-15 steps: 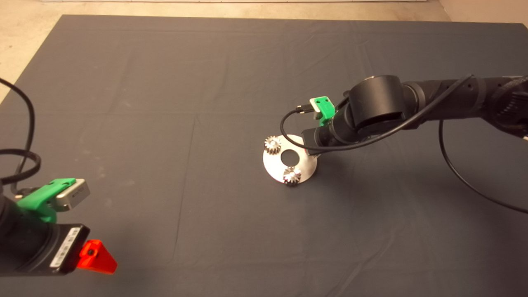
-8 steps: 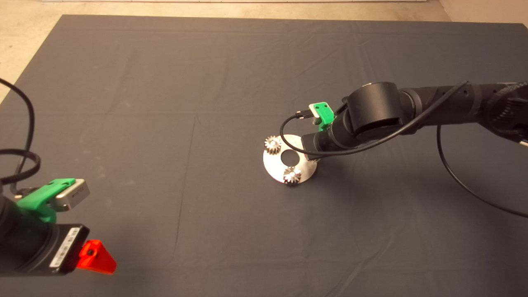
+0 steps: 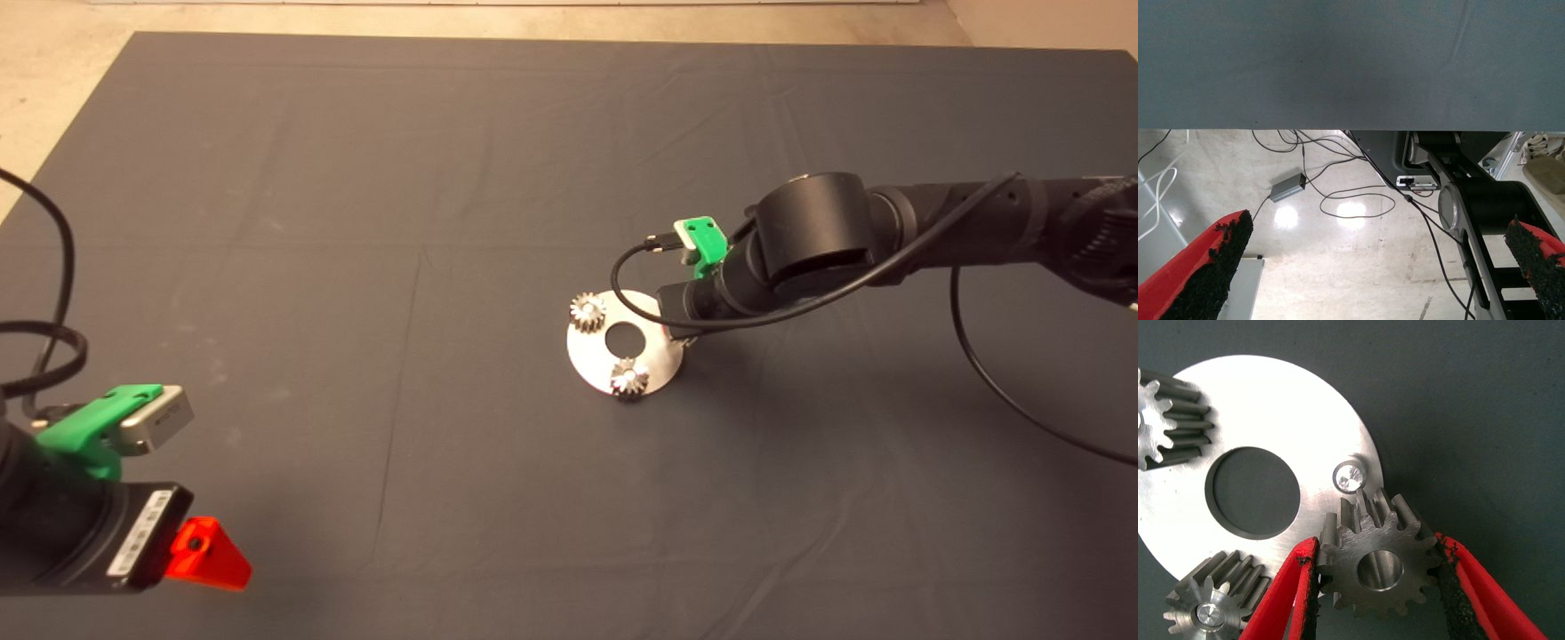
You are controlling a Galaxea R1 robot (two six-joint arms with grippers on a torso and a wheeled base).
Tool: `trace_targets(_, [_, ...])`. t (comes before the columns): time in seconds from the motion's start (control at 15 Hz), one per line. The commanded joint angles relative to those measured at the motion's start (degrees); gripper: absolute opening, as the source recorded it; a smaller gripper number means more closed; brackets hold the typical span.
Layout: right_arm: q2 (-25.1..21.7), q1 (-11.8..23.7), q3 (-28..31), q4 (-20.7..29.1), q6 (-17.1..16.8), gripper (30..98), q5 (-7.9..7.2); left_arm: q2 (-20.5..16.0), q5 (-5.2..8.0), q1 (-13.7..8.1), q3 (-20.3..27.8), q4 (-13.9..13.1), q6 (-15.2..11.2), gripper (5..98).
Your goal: Remove an incorrectly installed larger gear and replace it with the correct smaller gear
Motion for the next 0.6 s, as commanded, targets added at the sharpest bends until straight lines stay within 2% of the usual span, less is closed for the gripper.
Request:
trace_targets(0.0, [0.34, 3.11, -0.57, -1.41, -0.09, 39.6, -6.07, -0.3, 7.63, -0.61, 0.0, 0.67, 0.21, 98.2])
trace_targets(0.53, [1.68, 3.2, -1.8, -1.76, -0.26, 39.5, -5.98, -0.38, 7.63, -0.61, 0.35, 0.67, 0.21, 98.2])
